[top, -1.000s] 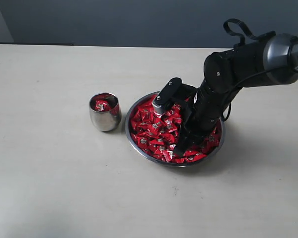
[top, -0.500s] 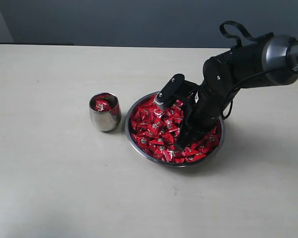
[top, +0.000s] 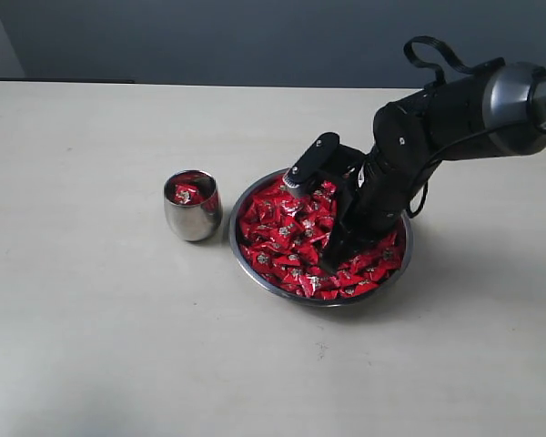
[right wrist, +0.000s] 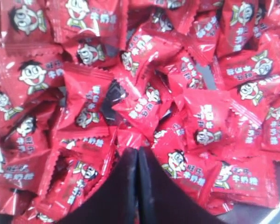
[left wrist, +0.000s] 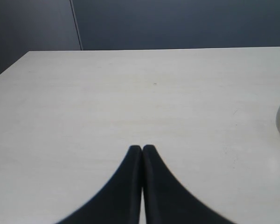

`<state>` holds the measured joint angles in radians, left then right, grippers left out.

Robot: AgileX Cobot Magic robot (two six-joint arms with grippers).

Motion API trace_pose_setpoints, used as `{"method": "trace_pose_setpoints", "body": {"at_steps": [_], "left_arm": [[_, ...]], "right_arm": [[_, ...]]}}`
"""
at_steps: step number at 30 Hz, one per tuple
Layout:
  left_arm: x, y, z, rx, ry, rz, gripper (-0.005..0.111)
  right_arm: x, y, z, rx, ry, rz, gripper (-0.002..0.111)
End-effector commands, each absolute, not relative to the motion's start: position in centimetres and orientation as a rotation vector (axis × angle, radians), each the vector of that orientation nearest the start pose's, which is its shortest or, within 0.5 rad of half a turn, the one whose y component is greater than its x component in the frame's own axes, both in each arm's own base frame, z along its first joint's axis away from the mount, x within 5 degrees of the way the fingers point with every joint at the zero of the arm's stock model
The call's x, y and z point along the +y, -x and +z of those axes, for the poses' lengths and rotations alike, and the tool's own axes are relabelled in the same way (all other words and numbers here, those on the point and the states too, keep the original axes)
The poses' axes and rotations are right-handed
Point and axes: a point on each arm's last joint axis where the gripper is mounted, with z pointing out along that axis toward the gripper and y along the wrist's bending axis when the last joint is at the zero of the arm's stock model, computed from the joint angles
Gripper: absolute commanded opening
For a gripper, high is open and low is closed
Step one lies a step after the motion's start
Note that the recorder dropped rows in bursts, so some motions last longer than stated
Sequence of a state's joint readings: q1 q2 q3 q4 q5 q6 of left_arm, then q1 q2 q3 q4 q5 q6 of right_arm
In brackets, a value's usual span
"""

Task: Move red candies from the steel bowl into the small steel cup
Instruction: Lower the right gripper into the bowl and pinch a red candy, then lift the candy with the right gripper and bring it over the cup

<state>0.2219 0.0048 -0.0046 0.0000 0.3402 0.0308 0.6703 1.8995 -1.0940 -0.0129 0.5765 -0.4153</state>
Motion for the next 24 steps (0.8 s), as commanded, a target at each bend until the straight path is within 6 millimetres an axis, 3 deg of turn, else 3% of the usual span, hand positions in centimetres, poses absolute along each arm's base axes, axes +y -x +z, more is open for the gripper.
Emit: {"method": "trace_pose_setpoints", "body": {"at_steps": [1, 10, 17, 24], "left_arm": [[1.1, -5.3, 18.3, 1.808, 0.174, 0.169, 0.0], [1.1, -5.3, 18.3, 1.808, 0.174, 0.169, 0.0], [1.1, -5.3, 18.3, 1.808, 0.174, 0.169, 0.0], [1.1, -5.3, 18.3, 1.808, 0.174, 0.169, 0.0]], "right_arm": [[22.2, -28.0, 17.1, 2.433, 1.408, 0.069, -0.001], [23.5, -29.5, 22.8, 2.346, 1.28, 0.121, -0.001], [25.4, -30.6, 24.3, 2.327, 1.194, 0.265, -0.001], [30.3, -30.6, 24.0, 2.251, 1.284, 0.401, -0.001]]}}
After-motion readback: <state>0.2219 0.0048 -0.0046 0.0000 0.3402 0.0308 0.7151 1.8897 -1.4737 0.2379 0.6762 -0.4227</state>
